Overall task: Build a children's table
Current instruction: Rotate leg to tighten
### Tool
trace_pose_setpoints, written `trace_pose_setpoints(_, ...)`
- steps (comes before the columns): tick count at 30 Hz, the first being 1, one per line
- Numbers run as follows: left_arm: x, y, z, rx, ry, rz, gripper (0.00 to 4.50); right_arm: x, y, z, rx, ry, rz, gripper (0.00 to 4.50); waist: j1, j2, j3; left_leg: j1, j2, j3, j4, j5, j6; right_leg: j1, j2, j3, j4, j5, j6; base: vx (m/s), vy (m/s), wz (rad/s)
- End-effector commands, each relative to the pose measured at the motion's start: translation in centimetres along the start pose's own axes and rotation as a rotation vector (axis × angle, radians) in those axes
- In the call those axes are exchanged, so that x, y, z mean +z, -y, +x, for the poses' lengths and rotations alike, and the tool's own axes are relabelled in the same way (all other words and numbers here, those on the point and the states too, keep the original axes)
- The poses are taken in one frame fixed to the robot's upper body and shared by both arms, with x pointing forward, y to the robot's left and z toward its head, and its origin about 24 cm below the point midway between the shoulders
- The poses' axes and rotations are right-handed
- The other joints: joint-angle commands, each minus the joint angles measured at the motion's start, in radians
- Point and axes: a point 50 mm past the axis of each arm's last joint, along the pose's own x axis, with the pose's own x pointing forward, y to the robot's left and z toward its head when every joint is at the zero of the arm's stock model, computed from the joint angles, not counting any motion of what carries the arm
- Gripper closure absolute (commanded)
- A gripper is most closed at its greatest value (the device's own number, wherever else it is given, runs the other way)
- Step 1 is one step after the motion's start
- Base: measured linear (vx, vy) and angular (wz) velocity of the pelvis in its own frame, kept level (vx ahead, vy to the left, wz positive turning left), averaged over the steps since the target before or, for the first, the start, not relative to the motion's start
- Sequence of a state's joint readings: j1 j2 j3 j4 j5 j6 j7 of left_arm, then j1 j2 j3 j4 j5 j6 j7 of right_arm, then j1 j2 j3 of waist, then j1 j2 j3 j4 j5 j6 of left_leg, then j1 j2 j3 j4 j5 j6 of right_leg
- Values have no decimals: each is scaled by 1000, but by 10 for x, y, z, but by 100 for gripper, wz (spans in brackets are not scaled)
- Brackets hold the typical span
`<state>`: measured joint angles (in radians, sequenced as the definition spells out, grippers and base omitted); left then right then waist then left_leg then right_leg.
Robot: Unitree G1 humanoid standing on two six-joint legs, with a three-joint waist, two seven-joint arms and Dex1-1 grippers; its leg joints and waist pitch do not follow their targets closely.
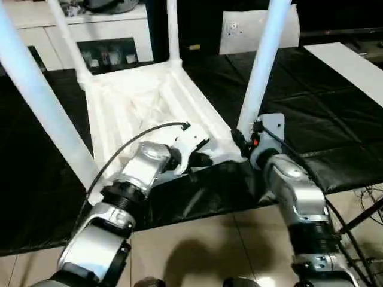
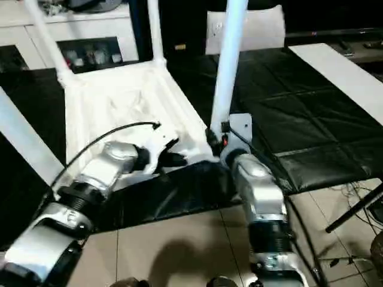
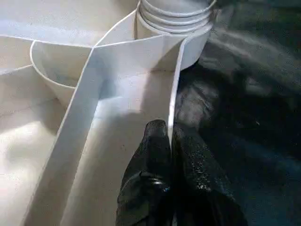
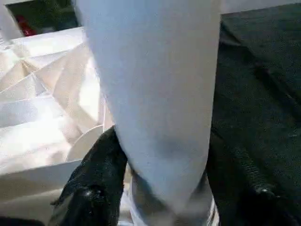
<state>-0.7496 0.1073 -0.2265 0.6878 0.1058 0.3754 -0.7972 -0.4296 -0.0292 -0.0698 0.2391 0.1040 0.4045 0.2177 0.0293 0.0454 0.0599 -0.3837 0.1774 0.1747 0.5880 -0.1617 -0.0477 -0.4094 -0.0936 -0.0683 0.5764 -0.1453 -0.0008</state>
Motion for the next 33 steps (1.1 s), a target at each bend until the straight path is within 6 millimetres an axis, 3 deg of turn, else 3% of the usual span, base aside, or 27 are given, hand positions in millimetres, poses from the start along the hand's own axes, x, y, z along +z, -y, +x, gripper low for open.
trace_pose_setpoints(1,28,-12,-7,98,102,72,450,-12,-37,2,193,-30,41,156,3,-10,-75,5,29,-16,-74,-287,40,55,-47,30,-73,-316,-169,0,0,0)
trace_pose_setpoints(3,26,-12,-10,72,95,111,450,-9,-32,0,211,-1,29,145,0,-10,-81,1,29,-14,-68,-234,63,58,-47,30,-64,-232,-192,0,0,0)
trace_pose_setpoints(6,22,-13,-16,12,97,150,450,-6,-24,-6,264,23,3,123,-1,-6,-83,0,30,-11,-63,-193,85,57,-47,29,-59,-182,-217,0,0,0)
trace_pose_setpoints(8,18,-14,-22,-56,96,205,450,-4,-15,-13,335,28,-31,100,10,-2,-86,2,37,-9,-57,-135,118,57,-45,31,-47,-88,-244,0,0,0)
trace_pose_setpoints(10,14,-13,-27,-130,95,260,450,-4,-8,-20,403,18,-70,92,14,1,-87,6,39,-9,-56,-127,122,53,-44,30,-45,-67,-255,0,0,0)
trace_pose_setpoints(12,8,-14,-33,-195,62,282,450,-4,3,-27,486,-11,-112,69,19,-4,-85,1,39,-8,-53,-116,139,54,-43,30,-37,-21,-273,0,0,0)
trace_pose_setpoints(13,5,-12,-37,-248,50,320,450,-3,7,-32,538,-19,-134,62,22,-10,-81,2,39,-7,-54,-147,142,54,-44,28,-43,-57,-276,0,0,0)
trace_pose_setpoints(19,-7,-8,-53,-499,-20,389,450,0,19,-51,836,-146,-200,21,63,-3,-70,17,52,-4,-63,-254,83,41,-48,33,-56,-250,-237,0,0,0)
trace_pose_setpoints(23,-10,-6,-59,-596,-71,409,450,2,20,-57,960,-197,-209,21,68,-7,-65,22,54,-6,-70,-317,47,37,-52,34,-62,-325,-224,0,0,0)
trace_pose_setpoints(33,-14,-4,-66,-711,-145,461,450,3,18,-62,1118,-269,-187,102,82,-15,-70,17,54,-6,-69,-278,44,39,-55,37,-56,-299,-225,0,0,0)
